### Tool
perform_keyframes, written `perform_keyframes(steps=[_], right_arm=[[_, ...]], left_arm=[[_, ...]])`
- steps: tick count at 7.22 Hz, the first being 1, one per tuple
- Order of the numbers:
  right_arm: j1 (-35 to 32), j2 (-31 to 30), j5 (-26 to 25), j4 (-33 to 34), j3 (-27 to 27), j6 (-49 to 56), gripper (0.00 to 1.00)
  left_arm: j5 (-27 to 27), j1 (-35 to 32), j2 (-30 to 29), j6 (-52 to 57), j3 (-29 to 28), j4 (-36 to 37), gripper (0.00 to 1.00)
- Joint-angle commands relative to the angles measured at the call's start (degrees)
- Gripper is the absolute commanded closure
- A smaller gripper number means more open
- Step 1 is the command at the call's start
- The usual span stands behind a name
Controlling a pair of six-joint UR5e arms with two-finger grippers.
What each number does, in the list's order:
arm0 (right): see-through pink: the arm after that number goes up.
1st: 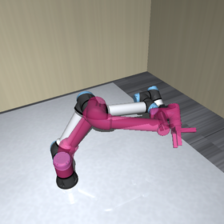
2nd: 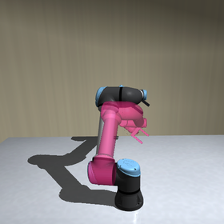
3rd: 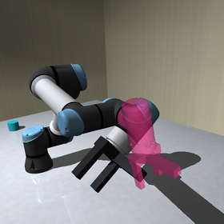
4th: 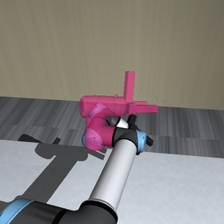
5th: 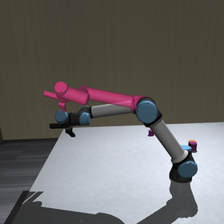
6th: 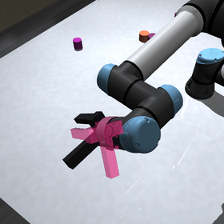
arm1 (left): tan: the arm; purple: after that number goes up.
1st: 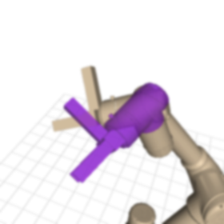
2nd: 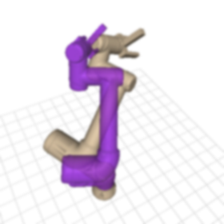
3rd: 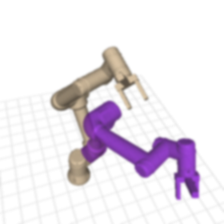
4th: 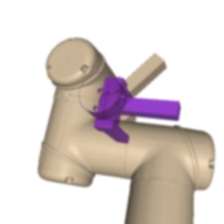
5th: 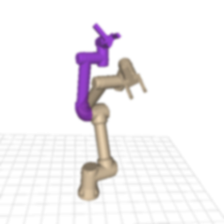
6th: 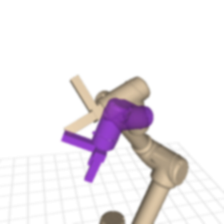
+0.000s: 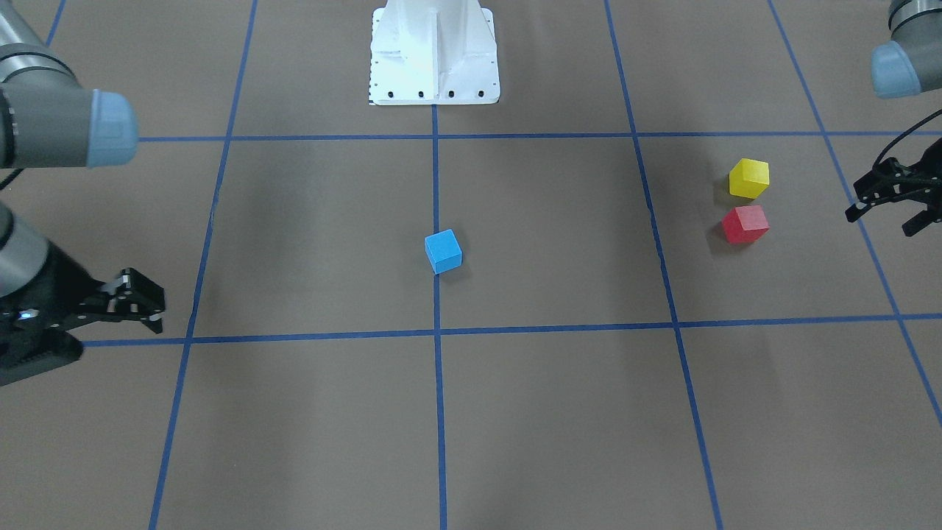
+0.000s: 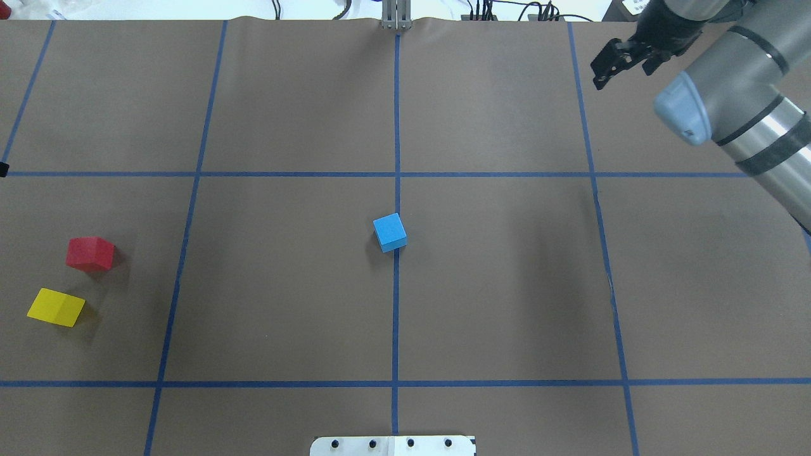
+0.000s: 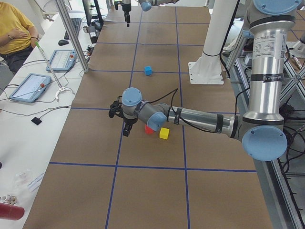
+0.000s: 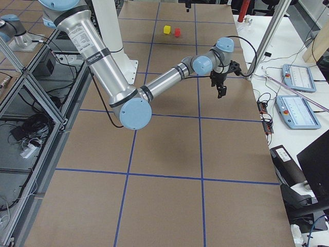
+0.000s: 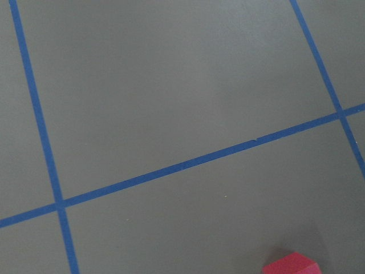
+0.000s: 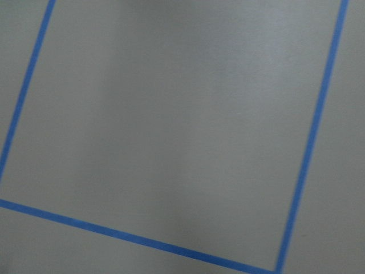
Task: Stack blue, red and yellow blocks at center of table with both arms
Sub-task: 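Release the blue cube at center and raise the right gripper away, then lower the left gripper onto the red cube and grasp it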
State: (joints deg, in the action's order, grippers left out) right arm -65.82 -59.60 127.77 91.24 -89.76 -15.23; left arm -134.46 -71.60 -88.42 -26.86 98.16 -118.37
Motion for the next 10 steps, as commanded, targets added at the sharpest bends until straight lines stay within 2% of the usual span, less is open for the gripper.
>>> perform_keyframes(steps=[1,2,3,4,8,9,10], right_arm=[[-8.4,-7.6,6.57,-0.36,-0.07,17.1,0.0],[-12.1,-11.72,9.05,-0.45,-0.07,25.16,0.0],[-14.57,-14.38,9.16,-0.45,-0.24,28.12,0.0],[-14.77,-15.88,8.99,-0.53,-1.2,28.15,0.0],[-14.77,-15.98,8.64,-0.53,-1.3,28.15,0.0],[-14.77,-16.07,8.64,-0.53,-1.39,28.15,0.0],[-14.77,-16.07,8.64,-0.45,-1.39,28.06,0.0]], left_arm=[[7.42,9.6,1.05,-14.67,0.01,-5.8,0.0],[9.29,12.16,1.06,-15.41,-0.07,-5.81,0.0],[10.26,14.97,1.06,-17.07,-0.42,-5.81,0.0],[13.93,17.87,1.06,-18.66,-0.43,-5.73,0.0],[14.75,22.46,1.06,-19.46,-1.83,-5.64,0.01],[14.75,22.82,1.06,-19.29,-2.61,-5.73,0.24],[14.75,23.0,1.06,-19.03,-2.88,-5.64,0.67]])
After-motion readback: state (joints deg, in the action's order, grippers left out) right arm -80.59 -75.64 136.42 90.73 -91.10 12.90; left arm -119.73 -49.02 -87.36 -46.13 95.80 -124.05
